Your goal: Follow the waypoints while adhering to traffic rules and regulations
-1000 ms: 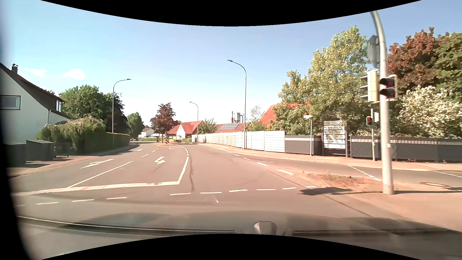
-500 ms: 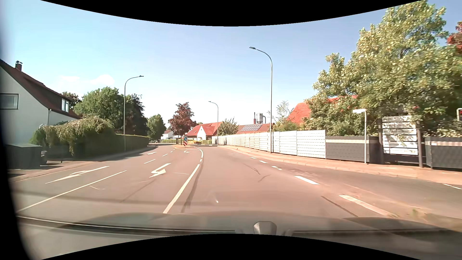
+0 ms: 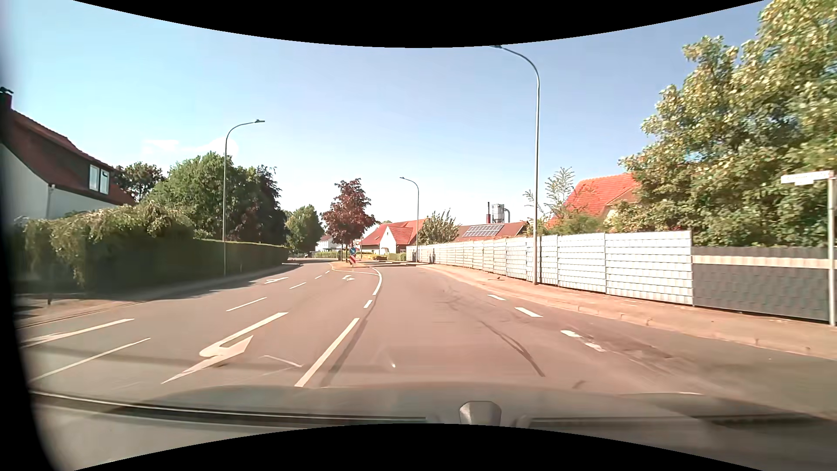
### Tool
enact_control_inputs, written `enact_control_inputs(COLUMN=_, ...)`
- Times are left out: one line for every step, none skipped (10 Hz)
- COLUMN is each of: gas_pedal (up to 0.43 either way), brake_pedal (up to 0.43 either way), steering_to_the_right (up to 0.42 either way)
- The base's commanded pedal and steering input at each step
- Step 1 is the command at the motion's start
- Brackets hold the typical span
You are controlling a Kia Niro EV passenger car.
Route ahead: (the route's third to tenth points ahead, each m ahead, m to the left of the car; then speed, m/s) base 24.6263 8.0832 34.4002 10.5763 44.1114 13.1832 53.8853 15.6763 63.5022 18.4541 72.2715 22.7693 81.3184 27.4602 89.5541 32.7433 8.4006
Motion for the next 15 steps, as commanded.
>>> enact_control_inputs(gas_pedal=0.228, brake_pedal=0.006, steering_to_the_right=-0.052)
enact_control_inputs(gas_pedal=0.228, brake_pedal=0.006, steering_to_the_right=-0.045)
enact_control_inputs(gas_pedal=0.240, brake_pedal=0.006, steering_to_the_right=-0.038)
enact_control_inputs(gas_pedal=0.240, brake_pedal=0.006, steering_to_the_right=-0.037)
enact_control_inputs(gas_pedal=0.240, brake_pedal=0.006, steering_to_the_right=-0.036)
enact_control_inputs(gas_pedal=0.240, brake_pedal=0.006, steering_to_the_right=-0.036)
enact_control_inputs(gas_pedal=0.240, brake_pedal=0.006, steering_to_the_right=-0.035)
enact_control_inputs(gas_pedal=0.240, brake_pedal=0.006, steering_to_the_right=-0.035)
enact_control_inputs(gas_pedal=0.240, brake_pedal=0.006, steering_to_the_right=-0.033)
enact_control_inputs(gas_pedal=0.240, brake_pedal=0.006, steering_to_the_right=-0.028)
enact_control_inputs(gas_pedal=0.240, brake_pedal=0.006, steering_to_the_right=-0.025)
enact_control_inputs(gas_pedal=0.240, brake_pedal=0.006, steering_to_the_right=-0.020)
enact_control_inputs(gas_pedal=0.240, brake_pedal=0.006, steering_to_the_right=-0.018)
enact_control_inputs(gas_pedal=0.240, brake_pedal=0.006, steering_to_the_right=-0.018)
enact_control_inputs(gas_pedal=0.240, brake_pedal=0.006, steering_to_the_right=-0.018)
